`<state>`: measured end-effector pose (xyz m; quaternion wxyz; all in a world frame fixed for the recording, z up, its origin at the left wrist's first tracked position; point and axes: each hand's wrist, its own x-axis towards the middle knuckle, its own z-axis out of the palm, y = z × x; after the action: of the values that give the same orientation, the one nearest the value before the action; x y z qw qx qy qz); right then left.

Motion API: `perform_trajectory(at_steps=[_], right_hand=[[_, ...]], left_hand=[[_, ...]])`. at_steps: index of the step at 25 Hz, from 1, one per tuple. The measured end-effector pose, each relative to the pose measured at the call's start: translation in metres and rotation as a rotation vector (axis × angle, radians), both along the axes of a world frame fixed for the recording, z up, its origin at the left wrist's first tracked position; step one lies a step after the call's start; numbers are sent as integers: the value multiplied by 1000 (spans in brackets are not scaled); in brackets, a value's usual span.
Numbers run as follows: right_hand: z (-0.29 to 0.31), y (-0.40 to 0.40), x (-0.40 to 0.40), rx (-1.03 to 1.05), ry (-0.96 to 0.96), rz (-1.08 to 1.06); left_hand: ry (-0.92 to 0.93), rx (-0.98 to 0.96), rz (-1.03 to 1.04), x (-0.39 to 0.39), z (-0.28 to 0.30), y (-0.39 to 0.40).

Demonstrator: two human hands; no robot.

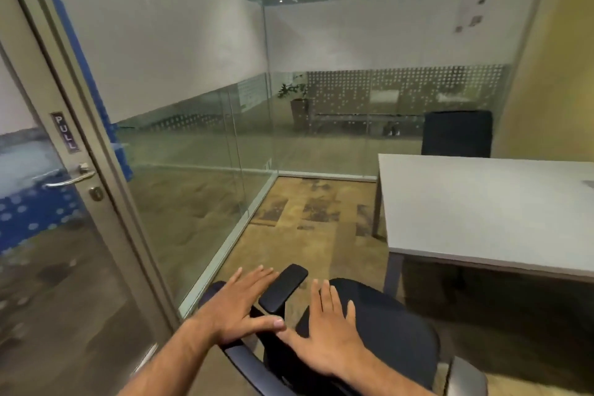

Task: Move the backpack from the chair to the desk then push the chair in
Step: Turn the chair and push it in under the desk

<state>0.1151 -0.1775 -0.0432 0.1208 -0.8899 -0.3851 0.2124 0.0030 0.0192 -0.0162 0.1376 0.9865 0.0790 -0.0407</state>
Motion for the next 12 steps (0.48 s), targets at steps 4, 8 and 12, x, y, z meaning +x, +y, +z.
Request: perform_trajectory(at_steps=[4,8,12], right_hand=[[8,-17,-27,-26,-70,-146],[5,-55,-60,-33,-166,-342],[4,-90,-77,-92,-252,-494]], left_hand=[[2,-44,-107,0,-8,6],[-20,-46,-107,-4,-12,4],[-53,-65,-39,-9,-11,-12]])
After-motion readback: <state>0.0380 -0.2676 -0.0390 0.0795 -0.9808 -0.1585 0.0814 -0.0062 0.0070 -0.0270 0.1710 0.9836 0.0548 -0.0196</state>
